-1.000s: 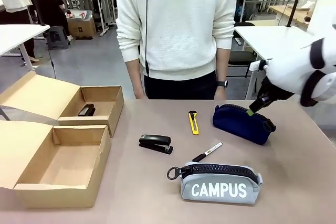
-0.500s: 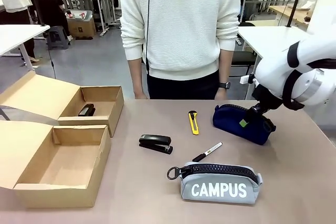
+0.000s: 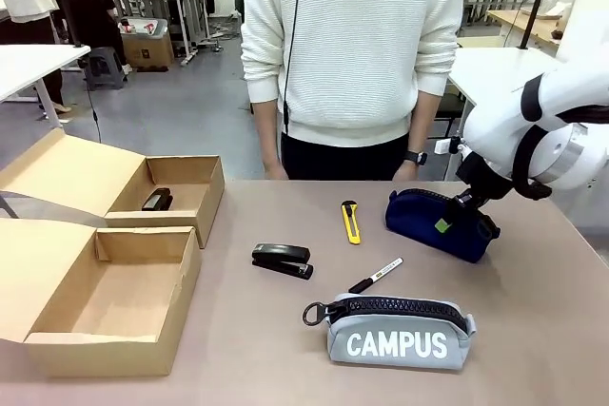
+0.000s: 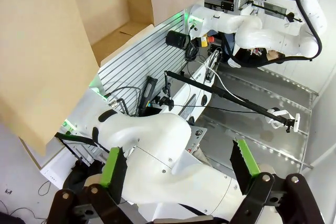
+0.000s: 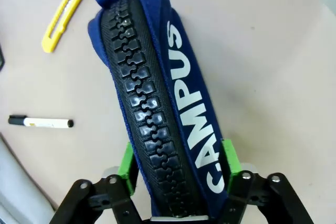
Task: Place items inside the box.
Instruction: Pick up a Pencil pouch or Stapler and place it inside the Mailer Box closest to the robot.
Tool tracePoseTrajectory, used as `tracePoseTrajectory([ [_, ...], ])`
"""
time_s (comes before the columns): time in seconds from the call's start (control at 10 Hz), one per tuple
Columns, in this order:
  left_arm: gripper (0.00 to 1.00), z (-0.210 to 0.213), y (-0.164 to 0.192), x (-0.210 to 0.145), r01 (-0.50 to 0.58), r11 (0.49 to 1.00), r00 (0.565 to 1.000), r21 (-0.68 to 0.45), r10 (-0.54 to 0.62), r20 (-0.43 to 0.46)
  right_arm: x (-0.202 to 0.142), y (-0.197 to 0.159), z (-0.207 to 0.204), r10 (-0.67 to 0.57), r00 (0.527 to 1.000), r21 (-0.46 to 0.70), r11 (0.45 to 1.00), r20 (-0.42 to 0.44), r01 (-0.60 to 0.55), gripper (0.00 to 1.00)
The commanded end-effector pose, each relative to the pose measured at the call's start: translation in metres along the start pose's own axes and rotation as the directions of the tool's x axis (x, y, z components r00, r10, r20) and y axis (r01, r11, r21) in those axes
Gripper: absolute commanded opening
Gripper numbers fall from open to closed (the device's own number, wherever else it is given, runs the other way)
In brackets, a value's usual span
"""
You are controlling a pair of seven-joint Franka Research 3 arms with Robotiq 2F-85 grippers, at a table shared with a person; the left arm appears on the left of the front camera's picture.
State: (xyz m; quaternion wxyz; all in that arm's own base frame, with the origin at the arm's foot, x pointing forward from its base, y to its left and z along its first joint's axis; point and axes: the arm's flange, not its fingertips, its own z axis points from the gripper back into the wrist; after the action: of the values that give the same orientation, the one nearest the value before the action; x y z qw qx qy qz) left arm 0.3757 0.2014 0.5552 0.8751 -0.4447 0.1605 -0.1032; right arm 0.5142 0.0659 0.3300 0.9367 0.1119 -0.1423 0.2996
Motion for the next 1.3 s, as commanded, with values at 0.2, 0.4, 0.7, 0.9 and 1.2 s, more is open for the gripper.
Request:
tracePoseTrajectory([
  [0.2,1.00,0.005,0.000,-0.004,0.017,1.000,1.000,0.013,-0.017,-0.003,-0.002,0.000,0.014,0.029,1.000,0.013,0.999,0.010,-0.029,0.14],
  [0.4,1.00,0.005,0.000,-0.004,0.017,1.000,1.000,0.013,-0.017,-0.003,-0.002,0.001,0.017,0.034,0.999,0.010,0.999,0.000,-0.034,0.00],
  [0.7,1.00,0.005,0.000,-0.004,0.017,1.000,1.000,0.013,-0.017,-0.003,-0.003,0.005,0.024,0.046,0.999,0.011,0.999,-0.001,-0.046,0.00],
  [0.9,1.00,0.005,0.000,-0.004,0.017,1.000,1.000,0.013,-0.017,-0.003,-0.012,0.010,0.049,0.041,0.999,0.027,0.999,0.000,-0.041,0.00],
  [1.2,1.00,0.005,0.000,-0.004,0.017,1.000,1.000,0.013,-0.017,-0.003,-0.096,0.036,0.196,-0.315,0.918,0.016,0.944,-0.239,0.328,0.00],
])
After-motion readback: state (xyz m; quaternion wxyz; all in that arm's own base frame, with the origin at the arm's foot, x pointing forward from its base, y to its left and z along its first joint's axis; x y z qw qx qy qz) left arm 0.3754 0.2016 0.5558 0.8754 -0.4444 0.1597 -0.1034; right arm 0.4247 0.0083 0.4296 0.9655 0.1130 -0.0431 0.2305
